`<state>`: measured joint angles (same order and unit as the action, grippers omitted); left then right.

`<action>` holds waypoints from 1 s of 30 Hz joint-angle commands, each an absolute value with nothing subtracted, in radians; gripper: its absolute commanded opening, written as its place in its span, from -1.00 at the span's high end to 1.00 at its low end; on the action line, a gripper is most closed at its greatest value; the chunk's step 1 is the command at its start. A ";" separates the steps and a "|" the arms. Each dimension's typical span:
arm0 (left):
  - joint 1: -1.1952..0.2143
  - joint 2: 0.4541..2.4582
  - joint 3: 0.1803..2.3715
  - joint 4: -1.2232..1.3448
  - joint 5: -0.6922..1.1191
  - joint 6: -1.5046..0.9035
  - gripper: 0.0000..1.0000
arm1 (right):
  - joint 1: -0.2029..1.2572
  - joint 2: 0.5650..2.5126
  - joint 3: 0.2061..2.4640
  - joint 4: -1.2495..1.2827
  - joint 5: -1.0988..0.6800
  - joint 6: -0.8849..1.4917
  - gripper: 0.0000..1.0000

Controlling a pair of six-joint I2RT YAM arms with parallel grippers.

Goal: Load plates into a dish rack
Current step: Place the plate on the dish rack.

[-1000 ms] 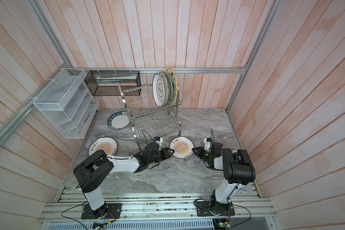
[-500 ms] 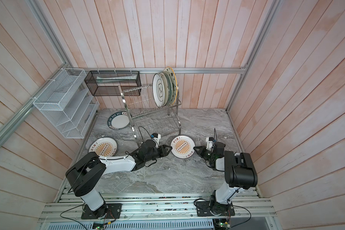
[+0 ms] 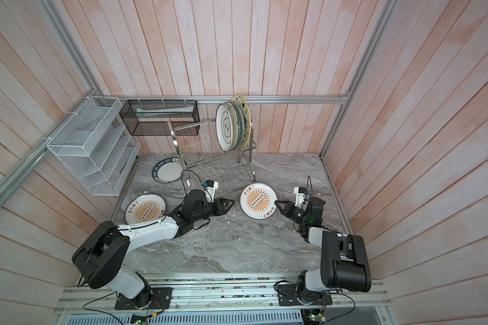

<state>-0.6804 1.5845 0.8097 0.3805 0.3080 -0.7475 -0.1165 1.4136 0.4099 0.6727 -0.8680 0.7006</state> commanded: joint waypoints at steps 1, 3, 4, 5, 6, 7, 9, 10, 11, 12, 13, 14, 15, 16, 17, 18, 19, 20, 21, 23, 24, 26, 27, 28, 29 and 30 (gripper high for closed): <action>-0.682 1.576 0.830 0.369 0.371 -0.716 0.03 | -0.106 1.355 0.431 0.682 -0.931 0.709 1.00; -0.681 1.578 0.828 0.389 0.379 -0.725 0.03 | -0.093 1.331 0.439 0.658 -0.928 0.696 1.00; -0.683 1.581 0.828 0.395 0.383 -0.727 0.03 | -0.086 1.324 0.444 0.648 -0.926 0.690 1.00; -0.683 1.583 0.828 0.400 0.388 -0.729 0.03 | -0.077 1.319 0.446 0.644 -0.926 0.685 1.00; -0.682 1.585 0.830 0.403 0.392 -0.730 0.03 | -0.068 1.316 0.450 0.640 -0.925 0.683 1.00; -0.682 1.587 0.830 0.405 0.396 -0.732 0.03 | -0.057 1.315 0.452 0.642 -0.930 0.683 1.00; -0.682 1.589 0.830 0.409 0.401 -0.732 0.03 | -0.034 1.316 0.457 0.646 -0.929 0.680 1.00; -0.682 1.588 0.830 0.410 0.402 -0.732 0.03 | -0.021 1.317 0.460 0.647 -0.931 0.678 1.00; -0.683 1.588 0.830 0.410 0.403 -0.732 0.04 | -0.005 1.320 0.464 0.653 -0.932 0.678 1.00; -0.683 1.588 0.828 0.410 0.402 -0.732 0.04 | 0.006 1.323 0.468 0.658 -0.933 0.678 1.00; -0.683 1.588 0.827 0.411 0.402 -0.732 0.06 | 0.019 1.326 0.474 0.659 -0.933 0.678 1.00; -0.683 1.586 0.826 0.410 0.401 -0.732 0.07 | 0.032 1.328 0.479 0.660 -0.933 0.678 1.00; -0.682 1.583 0.823 0.412 0.400 -0.732 0.09 | 0.041 1.331 0.484 0.661 -0.932 0.678 1.00; -0.682 1.579 0.821 0.414 0.395 -0.732 0.12 | 0.048 1.334 0.488 0.658 -0.929 0.677 1.00; -0.683 1.575 0.817 0.417 0.391 -0.732 0.16 | 0.053 1.337 0.492 0.656 -0.928 0.676 1.00; -0.682 1.569 0.812 0.421 0.387 -0.731 0.18 | 0.055 1.339 0.495 0.655 -0.929 0.676 1.00; -0.683 1.563 0.809 0.423 0.382 -0.730 0.20 | 0.055 1.341 0.496 0.654 -0.928 0.676 1.00; -0.683 1.556 0.803 0.423 0.375 -0.729 0.23 | 0.057 1.344 0.497 0.655 -0.930 0.676 1.00; -0.682 1.550 0.799 0.423 0.370 -0.728 0.26 | 0.057 1.345 0.497 0.655 -0.932 0.676 1.00; -0.683 1.541 0.794 0.422 0.361 -0.723 0.33 | 0.061 1.348 0.499 0.654 -0.935 0.673 1.00; -0.682 1.539 0.793 0.422 0.358 -0.723 0.36 | 0.060 1.348 0.499 0.654 -0.934 0.673 1.00; -0.683 1.536 0.792 0.422 0.356 -0.722 0.41 | 0.064 1.350 0.499 0.652 -0.936 0.672 1.00; -0.682 1.534 0.792 0.423 0.357 -0.721 0.42 | 0.066 1.350 0.501 0.652 -0.936 0.671 1.00; -0.682 1.533 0.790 0.424 0.357 -0.721 0.44 | 0.069 1.350 0.503 0.652 -0.937 0.670 1.00; -0.683 1.533 0.789 0.428 0.357 -0.719 0.47 | 0.073 1.351 0.507 0.648 -0.933 0.668 1.00; -0.682 1.533 0.788 0.429 0.361 -0.718 0.51 | 0.075 1.351 0.509 0.641 -0.932 0.664 1.00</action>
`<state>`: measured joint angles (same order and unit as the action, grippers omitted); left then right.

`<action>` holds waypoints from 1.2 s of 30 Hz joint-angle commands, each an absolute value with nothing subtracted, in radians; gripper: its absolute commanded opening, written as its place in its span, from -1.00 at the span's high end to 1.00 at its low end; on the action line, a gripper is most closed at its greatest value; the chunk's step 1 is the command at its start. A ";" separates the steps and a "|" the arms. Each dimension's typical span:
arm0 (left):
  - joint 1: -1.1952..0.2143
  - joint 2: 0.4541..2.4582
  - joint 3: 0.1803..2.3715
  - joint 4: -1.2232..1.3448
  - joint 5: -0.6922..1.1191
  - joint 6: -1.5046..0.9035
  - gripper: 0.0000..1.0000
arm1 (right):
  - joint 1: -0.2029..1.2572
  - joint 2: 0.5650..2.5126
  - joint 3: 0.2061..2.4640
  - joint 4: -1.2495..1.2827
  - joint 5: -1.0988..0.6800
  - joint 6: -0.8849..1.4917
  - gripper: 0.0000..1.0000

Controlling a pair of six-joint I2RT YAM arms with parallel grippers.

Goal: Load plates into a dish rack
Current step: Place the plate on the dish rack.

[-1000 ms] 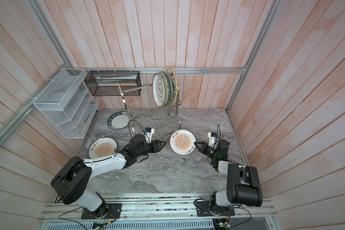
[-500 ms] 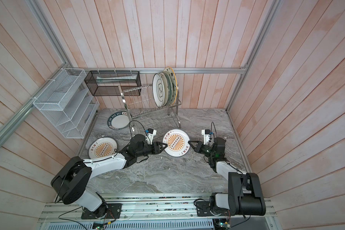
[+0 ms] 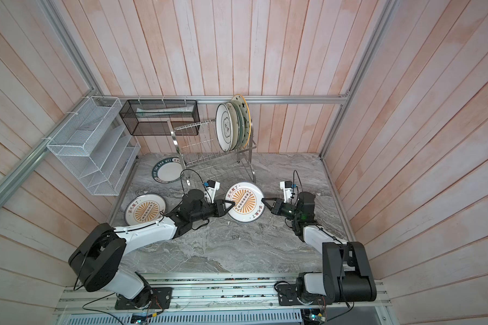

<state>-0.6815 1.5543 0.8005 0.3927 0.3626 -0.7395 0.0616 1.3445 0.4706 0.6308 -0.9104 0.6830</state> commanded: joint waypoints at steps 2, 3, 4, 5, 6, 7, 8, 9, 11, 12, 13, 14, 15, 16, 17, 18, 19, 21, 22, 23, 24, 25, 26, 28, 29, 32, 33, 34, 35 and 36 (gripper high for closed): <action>-0.683 1.532 0.790 0.430 0.363 -0.717 0.60 | 0.082 1.351 0.514 0.632 -0.926 0.660 1.00; -0.683 1.532 0.790 0.430 0.362 -0.717 0.64 | 0.083 1.350 0.514 0.630 -0.925 0.658 1.00; -0.682 1.530 0.790 0.430 0.364 -0.716 0.67 | 0.085 1.350 0.515 0.630 -0.926 0.658 1.00; -0.683 1.530 0.790 0.430 0.364 -0.716 0.70 | 0.087 1.350 0.516 0.629 -0.926 0.658 1.00; -0.682 1.529 0.790 0.429 0.365 -0.716 0.72 | 0.087 1.351 0.517 0.630 -0.927 0.658 1.00; -0.682 1.529 0.790 0.430 0.364 -0.716 0.73 | 0.091 1.349 0.517 0.629 -0.927 0.657 1.00; -0.682 1.528 0.790 0.430 0.368 -0.715 0.74 | 0.092 1.350 0.520 0.630 -0.928 0.655 1.00; -0.682 1.529 0.792 0.433 0.370 -0.715 0.75 | 0.093 1.352 0.519 0.631 -0.933 0.652 1.00; -0.683 1.529 0.790 0.435 0.373 -0.715 0.79 | 0.098 1.355 0.517 0.642 -0.946 0.649 1.00; -0.682 1.529 0.790 0.436 0.374 -0.714 0.81 | 0.100 1.356 0.518 0.648 -0.952 0.649 1.00; -0.683 1.529 0.792 0.436 0.377 -0.713 0.82 | 0.104 1.358 0.518 0.655 -0.960 0.649 0.99; -0.683 1.529 0.793 0.437 0.377 -0.713 0.84 | 0.105 1.359 0.518 0.663 -0.968 0.649 0.95; -0.682 1.529 0.792 0.440 0.380 -0.713 0.85 | 0.109 1.360 0.518 0.670 -0.972 0.650 0.91; -0.682 1.529 0.792 0.445 0.383 -0.715 0.87 | 0.112 1.359 0.518 0.677 -0.978 0.650 0.88; -0.683 1.529 0.789 0.451 0.387 -0.716 0.88 | 0.115 1.359 0.517 0.685 -0.984 0.650 0.85; -0.683 1.530 0.788 0.455 0.392 -0.717 0.88 | 0.118 1.358 0.516 0.694 -0.988 0.650 0.83; -0.682 1.531 0.787 0.459 0.396 -0.716 0.90 | 0.124 1.356 0.517 0.702 -0.994 0.650 0.80; -0.680 1.534 0.784 0.470 0.402 -0.718 0.93 | 0.132 1.356 0.519 0.707 -1.005 0.645 0.75; -0.681 1.534 0.782 0.476 0.403 -0.719 0.95 | 0.139 1.356 0.520 0.708 -1.011 0.641 0.71; -0.681 1.534 0.781 0.480 0.405 -0.722 0.96 | 0.146 1.356 0.524 0.708 -1.017 0.637 0.68; -0.681 1.534 0.781 0.482 0.407 -0.722 0.97 | 0.152 1.356 0.526 0.705 -1.021 0.632 0.65; -0.680 1.534 0.781 0.483 0.407 -0.723 0.98 | 0.158 1.357 0.529 0.701 -1.028 0.624 0.62; -0.678 1.534 0.781 0.484 0.407 -0.723 0.99 | 0.164 1.357 0.532 0.696 -1.029 0.617 0.61; -0.679 1.533 0.781 0.485 0.408 -0.723 1.00 | 0.172 1.359 0.537 0.689 -1.030 0.608 0.61; -0.679 1.533 0.781 0.485 0.409 -0.721 1.00 | 0.175 1.359 0.537 0.690 -1.032 0.608 0.61; -0.679 1.531 0.781 0.485 0.409 -0.722 1.00 | 0.186 1.362 0.543 0.689 -1.042 0.603 0.59; -0.679 1.532 0.783 0.482 0.408 -0.720 1.00 | 0.190 1.363 0.546 0.689 -1.046 0.601 0.59; -0.678 1.532 0.782 0.482 0.407 -0.719 1.00 | 0.195 1.363 0.549 0.688 -1.053 0.598 0.59; -0.679 1.531 0.783 0.480 0.407 -0.719 1.00 | 0.198 1.364 0.551 0.687 -1.056 0.596 0.59; -0.679 1.532 0.784 0.481 0.405 -0.719 1.00 | 0.203 1.364 0.552 0.686 -1.058 0.594 0.59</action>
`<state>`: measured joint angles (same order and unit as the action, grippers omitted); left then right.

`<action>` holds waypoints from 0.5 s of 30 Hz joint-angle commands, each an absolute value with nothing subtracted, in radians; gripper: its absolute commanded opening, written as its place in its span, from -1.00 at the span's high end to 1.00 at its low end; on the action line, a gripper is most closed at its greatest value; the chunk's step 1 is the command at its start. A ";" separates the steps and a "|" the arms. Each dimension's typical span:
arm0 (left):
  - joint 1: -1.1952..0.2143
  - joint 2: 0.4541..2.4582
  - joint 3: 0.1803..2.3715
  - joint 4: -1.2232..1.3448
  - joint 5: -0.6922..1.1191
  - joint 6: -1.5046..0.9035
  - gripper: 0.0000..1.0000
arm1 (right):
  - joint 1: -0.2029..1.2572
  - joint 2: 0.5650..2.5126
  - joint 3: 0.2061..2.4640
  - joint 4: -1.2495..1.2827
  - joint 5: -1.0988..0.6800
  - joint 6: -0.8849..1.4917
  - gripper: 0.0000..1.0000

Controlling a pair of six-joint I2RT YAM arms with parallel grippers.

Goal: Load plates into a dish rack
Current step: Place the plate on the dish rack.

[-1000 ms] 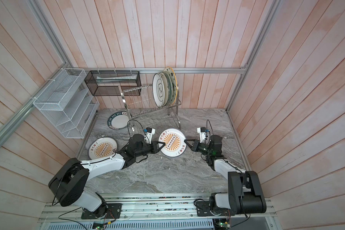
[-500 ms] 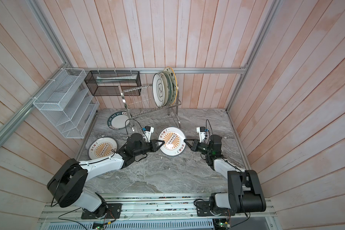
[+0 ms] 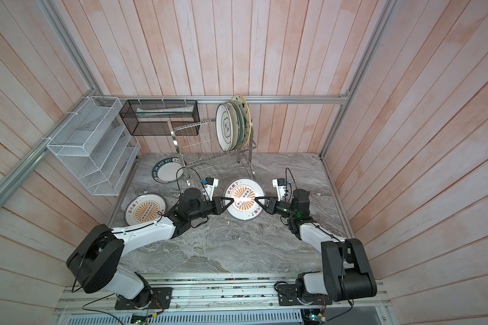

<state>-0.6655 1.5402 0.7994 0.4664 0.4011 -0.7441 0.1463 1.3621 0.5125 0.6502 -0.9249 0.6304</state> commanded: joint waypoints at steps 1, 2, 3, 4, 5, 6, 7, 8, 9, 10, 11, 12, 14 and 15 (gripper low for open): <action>-0.679 1.532 0.783 0.480 0.405 -0.719 1.00 | 0.205 1.365 0.556 0.684 -1.062 0.594 0.58; -0.679 1.532 0.783 0.480 0.403 -0.718 1.00 | 0.210 1.365 0.557 0.684 -1.066 0.592 0.55; -0.679 1.532 0.784 0.480 0.403 -0.718 1.00 | 0.215 1.366 0.559 0.683 -1.068 0.590 0.52; -0.679 1.531 0.783 0.481 0.403 -0.718 1.00 | 0.219 1.367 0.562 0.678 -1.072 0.585 0.52; -0.679 1.532 0.782 0.480 0.403 -0.719 1.00 | 0.226 1.368 0.566 0.672 -1.072 0.581 0.52; -0.679 1.531 0.781 0.480 0.403 -0.718 1.00 | 0.231 1.368 0.567 0.672 -1.074 0.578 0.52; -0.679 1.530 0.781 0.480 0.403 -0.718 1.00 | 0.235 1.370 0.567 0.671 -1.071 0.576 0.52; -0.678 1.529 0.780 0.479 0.403 -0.719 1.00 | 0.239 1.370 0.569 0.670 -1.069 0.575 0.52; -0.678 1.528 0.779 0.480 0.404 -0.718 1.00 | 0.241 1.372 0.569 0.672 -1.069 0.577 0.52; -0.679 1.527 0.778 0.480 0.405 -0.718 1.00 | 0.242 1.373 0.570 0.675 -1.072 0.577 0.53; -0.679 1.526 0.778 0.481 0.403 -0.718 1.00 | 0.245 1.373 0.570 0.674 -1.073 0.577 0.56; -0.679 1.524 0.776 0.480 0.402 -0.718 1.00 | 0.247 1.374 0.572 0.674 -1.074 0.577 0.59; -0.679 1.520 0.774 0.480 0.398 -0.716 1.00 | 0.253 1.376 0.576 0.673 -1.079 0.575 0.59; -0.679 1.518 0.772 0.482 0.396 -0.716 1.00 | 0.259 1.378 0.577 0.675 -1.083 0.575 0.60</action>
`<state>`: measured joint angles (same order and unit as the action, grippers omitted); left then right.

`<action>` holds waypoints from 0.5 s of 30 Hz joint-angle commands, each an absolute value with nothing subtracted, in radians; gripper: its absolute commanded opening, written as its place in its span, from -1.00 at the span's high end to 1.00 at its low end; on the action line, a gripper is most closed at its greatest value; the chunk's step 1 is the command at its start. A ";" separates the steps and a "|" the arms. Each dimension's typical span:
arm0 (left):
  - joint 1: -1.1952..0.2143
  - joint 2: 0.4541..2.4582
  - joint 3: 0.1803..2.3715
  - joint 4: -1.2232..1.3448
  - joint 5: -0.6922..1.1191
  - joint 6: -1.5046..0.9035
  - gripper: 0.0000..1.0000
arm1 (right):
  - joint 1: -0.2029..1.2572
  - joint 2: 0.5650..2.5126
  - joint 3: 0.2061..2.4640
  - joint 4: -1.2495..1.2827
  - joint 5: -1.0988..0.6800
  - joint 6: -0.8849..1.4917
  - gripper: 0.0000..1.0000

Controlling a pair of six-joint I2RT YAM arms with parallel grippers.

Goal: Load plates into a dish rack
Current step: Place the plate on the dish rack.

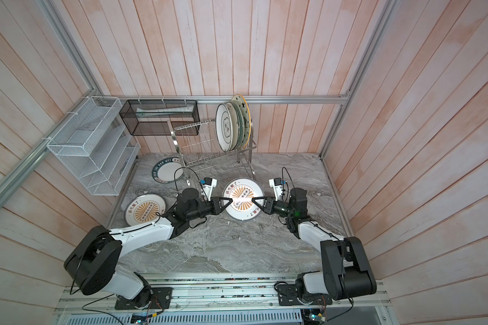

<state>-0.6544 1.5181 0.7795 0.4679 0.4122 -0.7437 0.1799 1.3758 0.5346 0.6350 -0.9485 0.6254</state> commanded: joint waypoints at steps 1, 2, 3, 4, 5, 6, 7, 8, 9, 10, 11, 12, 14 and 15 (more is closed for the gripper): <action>-0.679 1.516 0.769 0.485 0.394 -0.718 1.00 | 0.264 1.381 0.580 0.676 -1.086 0.573 0.59; -0.679 1.515 0.769 0.487 0.394 -0.718 1.00 | 0.269 1.384 0.581 0.676 -1.090 0.572 0.59; -0.679 1.515 0.769 0.486 0.394 -0.718 1.00 | 0.274 1.387 0.582 0.678 -1.092 0.572 0.61; -0.679 1.515 0.769 0.487 0.396 -0.718 1.00 | 0.279 1.389 0.581 0.682 -1.092 0.572 0.63; -0.680 1.513 0.767 0.488 0.397 -0.718 1.00 | 0.282 1.392 0.582 0.687 -1.093 0.572 0.64; -0.680 1.513 0.766 0.490 0.397 -0.718 1.00 | 0.285 1.395 0.583 0.692 -1.094 0.575 0.69; -0.679 1.513 0.765 0.489 0.397 -0.719 1.00 | 0.287 1.399 0.583 0.699 -1.095 0.580 0.78; -0.679 1.513 0.765 0.489 0.398 -0.719 1.00 | 0.287 1.402 0.583 0.706 -1.095 0.585 0.86; -0.679 1.514 0.765 0.489 0.397 -0.719 1.00 | 0.287 1.405 0.582 0.713 -1.098 0.589 0.94; -0.680 1.511 0.765 0.489 0.395 -0.720 1.00 | 0.287 1.406 0.581 0.715 -1.096 0.590 1.00; -0.679 1.509 0.765 0.485 0.393 -0.722 0.98 | 0.287 1.407 0.582 0.715 -1.093 0.591 1.00; -0.680 1.505 0.762 0.483 0.387 -0.719 0.95 | 0.287 1.406 0.582 0.716 -1.090 0.591 1.00; -0.679 1.496 0.757 0.477 0.369 -0.719 0.87 | 0.287 1.402 0.581 0.713 -1.079 0.591 1.00; -0.680 1.489 0.753 0.473 0.355 -0.719 0.81 | 0.285 1.399 0.581 0.709 -1.067 0.591 1.00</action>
<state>-0.6430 1.4933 0.7559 0.4671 0.4042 -0.7437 0.1963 1.4036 0.5491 0.6582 -0.9691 0.6510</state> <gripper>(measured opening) 0.091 0.175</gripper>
